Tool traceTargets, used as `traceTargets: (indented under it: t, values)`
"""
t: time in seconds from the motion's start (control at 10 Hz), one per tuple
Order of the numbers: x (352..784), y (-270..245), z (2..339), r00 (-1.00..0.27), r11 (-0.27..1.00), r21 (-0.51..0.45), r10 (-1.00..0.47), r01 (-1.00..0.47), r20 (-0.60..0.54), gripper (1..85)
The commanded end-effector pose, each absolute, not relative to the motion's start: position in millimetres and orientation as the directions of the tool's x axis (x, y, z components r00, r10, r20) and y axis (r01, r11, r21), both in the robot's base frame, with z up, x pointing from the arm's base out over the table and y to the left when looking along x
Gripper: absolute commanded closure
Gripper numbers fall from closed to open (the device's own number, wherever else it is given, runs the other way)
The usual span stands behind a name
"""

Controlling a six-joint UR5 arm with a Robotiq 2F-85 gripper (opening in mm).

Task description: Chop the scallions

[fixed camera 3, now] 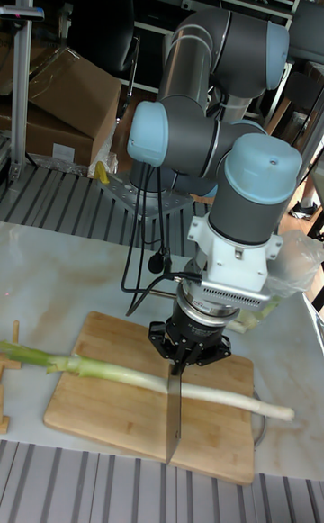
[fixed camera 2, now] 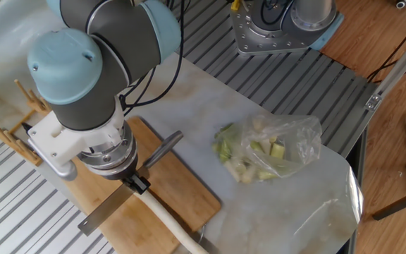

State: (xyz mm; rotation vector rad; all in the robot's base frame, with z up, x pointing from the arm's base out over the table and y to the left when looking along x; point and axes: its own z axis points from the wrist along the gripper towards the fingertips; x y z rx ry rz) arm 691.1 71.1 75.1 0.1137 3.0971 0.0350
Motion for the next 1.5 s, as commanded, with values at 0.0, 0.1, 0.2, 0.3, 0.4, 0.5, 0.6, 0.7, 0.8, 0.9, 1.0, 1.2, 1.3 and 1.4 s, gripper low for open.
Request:
traceTargets:
  t: [0.0, 0.1, 0.2, 0.3, 0.4, 0.5, 0.6, 0.7, 0.8, 0.9, 1.0, 1.2, 1.3, 1.4]
  values:
    - [690.9, 75.1, 75.5, -0.996, 0.996, 0.041, 0.083, 0.082, -0.042, 84.3]
    - [690.8, 74.0, 75.7, -0.996, 0.996, 0.037, 0.083, 0.082, -0.042, 84.3]
    - [690.9, 73.0, 75.5, -0.996, 0.996, 0.032, 0.083, 0.081, -0.044, 84.3]
    - [691.6, 74.2, 73.3, -0.995, 0.995, 0.038, 0.089, 0.088, -0.048, 84.3]
    - [695.5, 75.5, 67.0, -0.994, 0.995, 0.047, 0.09, 0.087, -0.064, 84.3]
    - [697.2, 74.7, 62.3, -0.993, 0.995, 0.047, 0.09, 0.087, -0.072, 84.3]
    - [695.0, 72.9, 62.0, -0.994, 0.995, 0.041, 0.091, 0.089, -0.066, 84.3]
    - [694.8, 73.0, 60.6, -0.993, 0.995, 0.044, 0.092, 0.089, -0.07, 84.3]
    - [694.6, 72.7, 60.1, -0.993, 0.995, 0.044, 0.092, 0.089, -0.072, 84.3]
    - [694.0, 73.6, 60.8, -0.993, 0.995, 0.044, 0.095, 0.092, -0.07, 84.3]
    - [692.7, 74.5, 64.9, -0.993, 0.995, 0.041, 0.097, 0.095, -0.063, 84.3]
    - [690.6, 79.1, 71.8, -0.993, 0.993, 0.037, 0.111, 0.109, -0.049, 84.3]
    - [691.2, 81.4, 71.8, -0.992, 0.993, 0.042, 0.112, 0.11, -0.05, 84.3]
    - [694.1, 79.3, 66.6, -0.992, 0.993, 0.043, 0.111, 0.109, -0.064, 84.3]
